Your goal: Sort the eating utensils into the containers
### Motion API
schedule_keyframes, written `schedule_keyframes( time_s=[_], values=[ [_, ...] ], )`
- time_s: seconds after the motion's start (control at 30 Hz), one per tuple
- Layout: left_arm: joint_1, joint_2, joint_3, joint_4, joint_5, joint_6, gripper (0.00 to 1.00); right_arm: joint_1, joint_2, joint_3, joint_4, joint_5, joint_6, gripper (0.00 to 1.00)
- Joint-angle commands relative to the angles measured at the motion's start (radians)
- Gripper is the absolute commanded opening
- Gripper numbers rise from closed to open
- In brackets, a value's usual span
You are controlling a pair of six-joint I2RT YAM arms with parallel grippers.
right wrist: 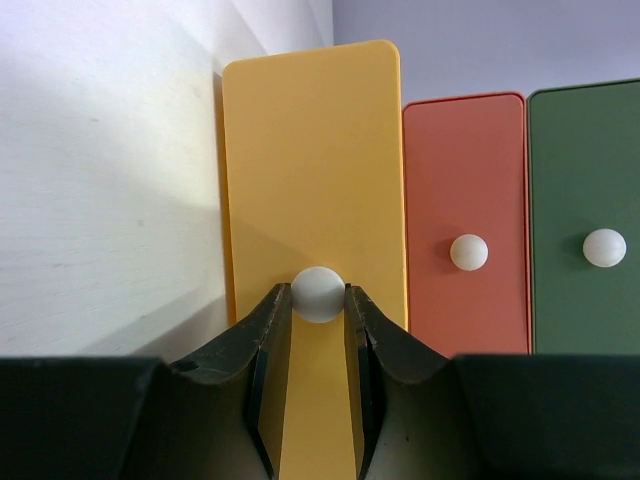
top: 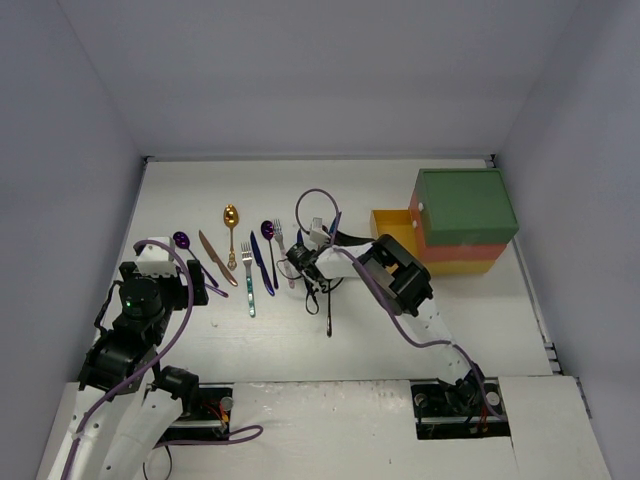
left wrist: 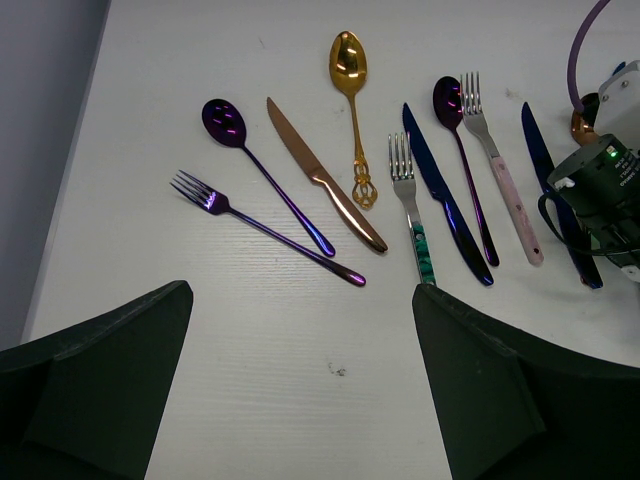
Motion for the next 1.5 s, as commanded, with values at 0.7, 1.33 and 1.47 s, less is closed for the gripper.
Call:
schedule_keyframes(
  time_s=[0.7, 1.33, 1.47],
  values=[
    [-0.004, 0.001, 0.006, 0.078, 0.022, -0.001, 0.9, 0.058, -0.491, 0.071, -0.058, -0.419, 0.15, 0.64],
    [-0.004, 0.007, 0.006, 0.079, 0.027, 0.002, 0.9, -0.256, -0.627, -0.157, -0.06, -1.125, 0.43, 0.75],
    [-0.004, 0.012, 0.006, 0.077, 0.026, 0.001, 0.91, -0.267, -0.596, -0.176, -0.041, -1.156, 0.444, 0.75]
  ],
)
